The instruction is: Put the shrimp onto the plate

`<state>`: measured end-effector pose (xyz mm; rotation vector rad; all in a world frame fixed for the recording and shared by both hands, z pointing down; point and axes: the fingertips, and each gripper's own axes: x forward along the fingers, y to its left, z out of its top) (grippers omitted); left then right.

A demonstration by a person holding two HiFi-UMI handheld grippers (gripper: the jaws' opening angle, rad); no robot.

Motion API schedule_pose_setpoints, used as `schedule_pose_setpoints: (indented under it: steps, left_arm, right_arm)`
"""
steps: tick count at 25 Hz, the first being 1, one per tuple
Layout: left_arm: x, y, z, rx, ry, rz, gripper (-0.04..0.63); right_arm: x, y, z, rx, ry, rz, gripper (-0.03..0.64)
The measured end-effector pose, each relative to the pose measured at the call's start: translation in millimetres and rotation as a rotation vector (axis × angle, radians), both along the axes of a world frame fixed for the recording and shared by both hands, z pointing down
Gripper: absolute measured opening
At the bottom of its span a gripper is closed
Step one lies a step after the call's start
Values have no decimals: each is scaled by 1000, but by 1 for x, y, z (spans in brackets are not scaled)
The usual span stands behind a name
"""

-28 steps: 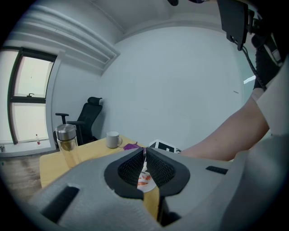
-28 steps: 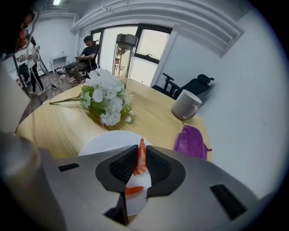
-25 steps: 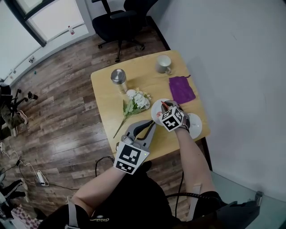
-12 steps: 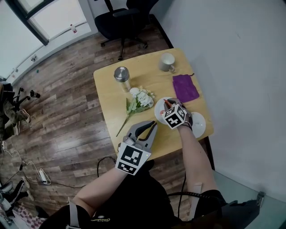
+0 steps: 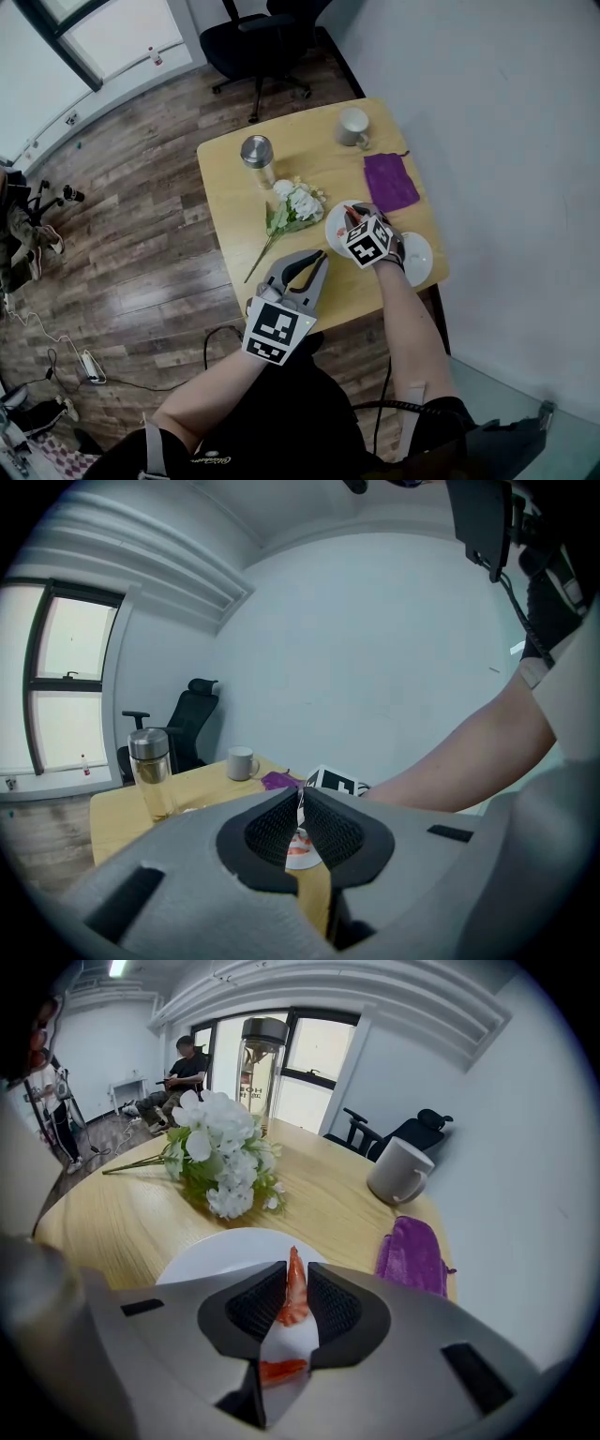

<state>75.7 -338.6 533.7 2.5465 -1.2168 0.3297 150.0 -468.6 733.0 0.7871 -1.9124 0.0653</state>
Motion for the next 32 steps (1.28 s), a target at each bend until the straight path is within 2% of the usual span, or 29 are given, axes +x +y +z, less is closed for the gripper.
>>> schedule_pose_setpoints:
  steps: [8,19,23,32]
  left_arm:
    - [2,0,1,-1,3,0,21]
    - [11,3,-7,12,5,17,21]
    - [14,6,-8,14,1,26,21]
    - [19,7,-16,31,4,35,21]
  right_arm:
    - [-2,-1,-5,8,-22,-1,71]
    - [-9,0,-36,48,-119,25,69]
    - [-18,3,-58,72,-210,52,69]
    - [-17,18,-120,149,-425,166,5]
